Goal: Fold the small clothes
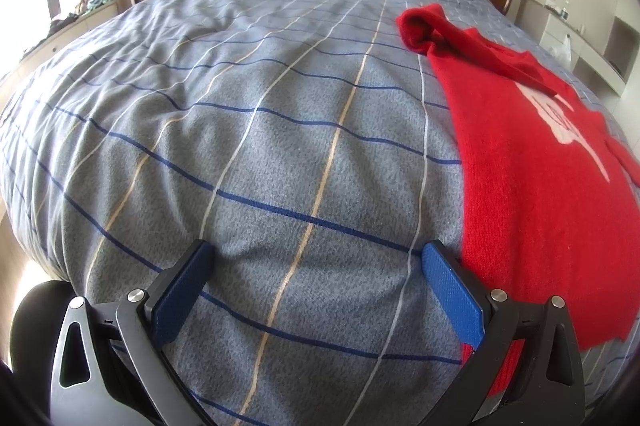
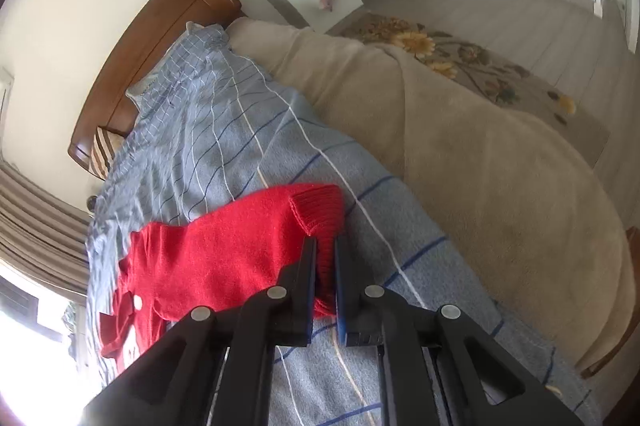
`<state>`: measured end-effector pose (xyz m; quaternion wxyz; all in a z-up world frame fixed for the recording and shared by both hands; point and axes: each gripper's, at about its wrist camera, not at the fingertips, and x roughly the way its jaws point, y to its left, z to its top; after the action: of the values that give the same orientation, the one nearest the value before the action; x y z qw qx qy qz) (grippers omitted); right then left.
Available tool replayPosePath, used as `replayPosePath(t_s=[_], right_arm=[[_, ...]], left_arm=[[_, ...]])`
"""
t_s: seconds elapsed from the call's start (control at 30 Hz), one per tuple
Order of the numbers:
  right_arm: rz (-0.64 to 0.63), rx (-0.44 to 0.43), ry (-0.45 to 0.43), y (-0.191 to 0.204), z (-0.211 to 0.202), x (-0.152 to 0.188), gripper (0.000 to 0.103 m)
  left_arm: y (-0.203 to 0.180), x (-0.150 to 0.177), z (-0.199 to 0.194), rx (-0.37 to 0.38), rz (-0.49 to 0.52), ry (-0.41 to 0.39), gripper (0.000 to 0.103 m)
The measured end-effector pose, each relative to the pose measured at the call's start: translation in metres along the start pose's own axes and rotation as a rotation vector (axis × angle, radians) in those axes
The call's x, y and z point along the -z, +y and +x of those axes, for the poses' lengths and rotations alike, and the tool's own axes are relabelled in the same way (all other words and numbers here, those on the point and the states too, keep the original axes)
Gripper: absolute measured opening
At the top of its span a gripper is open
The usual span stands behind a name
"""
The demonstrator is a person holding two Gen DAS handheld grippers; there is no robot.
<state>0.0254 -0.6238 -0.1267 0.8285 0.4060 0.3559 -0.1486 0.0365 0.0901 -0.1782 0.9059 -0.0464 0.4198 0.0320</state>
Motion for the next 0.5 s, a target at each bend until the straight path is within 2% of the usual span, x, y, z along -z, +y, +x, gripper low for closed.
replayPosePath(t_s=[0.07,0.17,0.2,0.23,0.27,0.33,0.43,0.5], right_arm=[[0.040,-0.028,-0.009,-0.006,0.001,0.003,0.015],[0.106,-0.063,-0.026,-0.016,-0.001,0.004,0.039],[0.114,-0.074,-0.030,-0.017,-0.001,0.005,0.037],[0.101,-0.063,-0.020,-0.015,0.001,0.004,0.028],[0.074,-0.023,-0.015,-0.012,0.003,0.004,0.005],[0.038,0.086,-0.029,-0.010,0.000,0.007,0.004],[0.093,0.145,-0.049,-0.022,-0.006,0.011,0.003],[0.122,0.160,-0.029,-0.034,-0.001,0.017,0.003]], left_arm=[[0.000,0.000,0.000,-0.002,-0.001,-0.001,0.103],[0.000,0.000,0.000,-0.004,-0.001,-0.003,0.103],[0.000,0.000,0.000,-0.003,0.000,-0.003,0.103],[0.000,0.000,0.000,-0.003,0.000,-0.003,0.103],[0.000,0.000,0.000,-0.003,0.000,-0.003,0.103],[0.000,0.000,0.000,-0.003,0.001,-0.003,0.103],[0.000,0.000,0.000,-0.004,-0.001,-0.003,0.103],[0.000,0.000,0.000,-0.005,0.000,-0.004,0.103]])
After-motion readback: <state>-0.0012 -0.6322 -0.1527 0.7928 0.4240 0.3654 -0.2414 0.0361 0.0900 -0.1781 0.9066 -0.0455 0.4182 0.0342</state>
